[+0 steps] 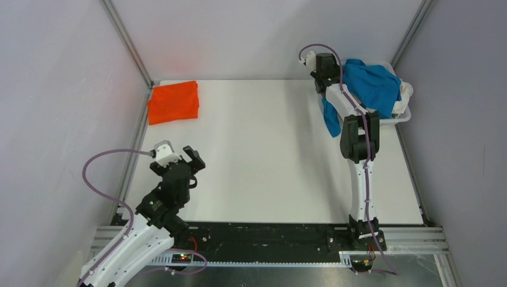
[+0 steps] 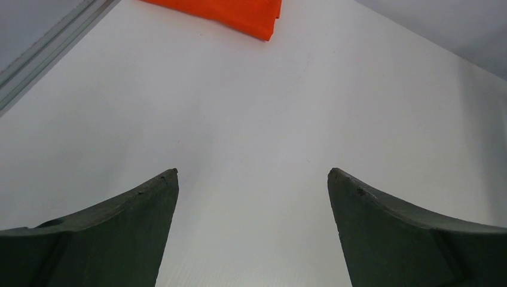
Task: Fold and stack the t-shirts
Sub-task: Grab crumpled tshirt from bin with the right arm, then move the tshirt to the center of the board
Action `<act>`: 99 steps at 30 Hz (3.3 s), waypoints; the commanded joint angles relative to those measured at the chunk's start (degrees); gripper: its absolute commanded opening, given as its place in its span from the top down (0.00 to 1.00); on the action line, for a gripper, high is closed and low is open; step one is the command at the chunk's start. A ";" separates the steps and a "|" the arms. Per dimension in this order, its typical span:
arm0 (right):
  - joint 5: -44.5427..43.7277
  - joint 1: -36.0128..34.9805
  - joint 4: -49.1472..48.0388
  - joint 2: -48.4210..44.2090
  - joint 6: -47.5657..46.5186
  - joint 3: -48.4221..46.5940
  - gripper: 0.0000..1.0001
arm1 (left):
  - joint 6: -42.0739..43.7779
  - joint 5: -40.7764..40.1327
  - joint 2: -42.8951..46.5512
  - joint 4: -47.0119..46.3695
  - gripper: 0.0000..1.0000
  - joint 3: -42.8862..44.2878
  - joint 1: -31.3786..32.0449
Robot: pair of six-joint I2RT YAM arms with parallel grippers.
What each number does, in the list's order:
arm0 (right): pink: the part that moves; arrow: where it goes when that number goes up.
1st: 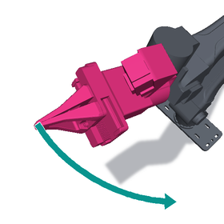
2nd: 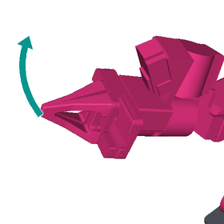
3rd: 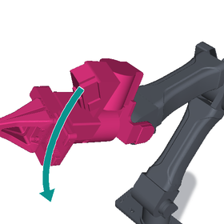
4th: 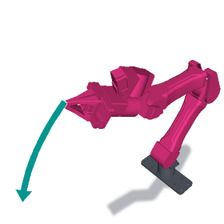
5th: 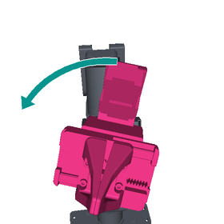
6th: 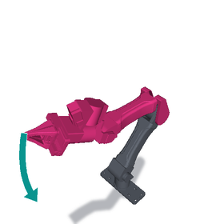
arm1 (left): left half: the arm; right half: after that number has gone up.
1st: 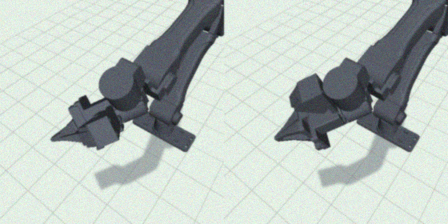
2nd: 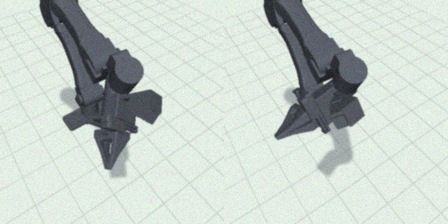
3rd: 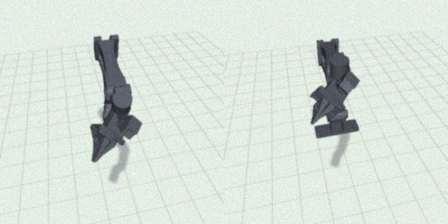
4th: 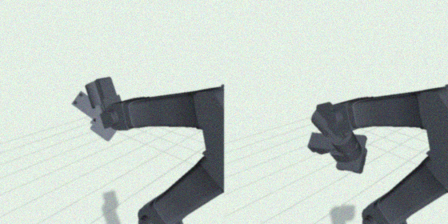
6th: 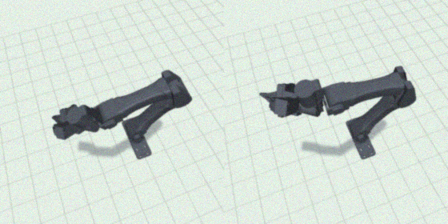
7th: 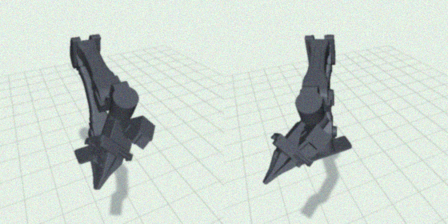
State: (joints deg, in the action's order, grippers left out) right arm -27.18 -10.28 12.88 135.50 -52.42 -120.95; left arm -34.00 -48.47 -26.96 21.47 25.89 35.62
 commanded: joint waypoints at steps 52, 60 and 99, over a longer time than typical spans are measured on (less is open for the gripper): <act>48.94 -15.95 -0.86 -55.81 68.30 -3.52 1.00 | -3.91 17.30 9.99 -1.33 0.02 1.93 -0.07; 49.04 -27.50 -1.05 -50.92 66.60 -3.69 1.00 | -5.79 16.72 10.73 2.40 0.02 3.68 -0.05; -3.22 -34.03 21.76 -80.59 77.64 75.81 0.01 | -15.15 25.84 -24.36 8.11 0.02 3.64 -2.20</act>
State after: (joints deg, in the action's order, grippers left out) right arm -26.44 -36.69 34.57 52.80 26.74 -44.62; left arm -46.57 -20.88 -48.62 30.17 29.69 35.09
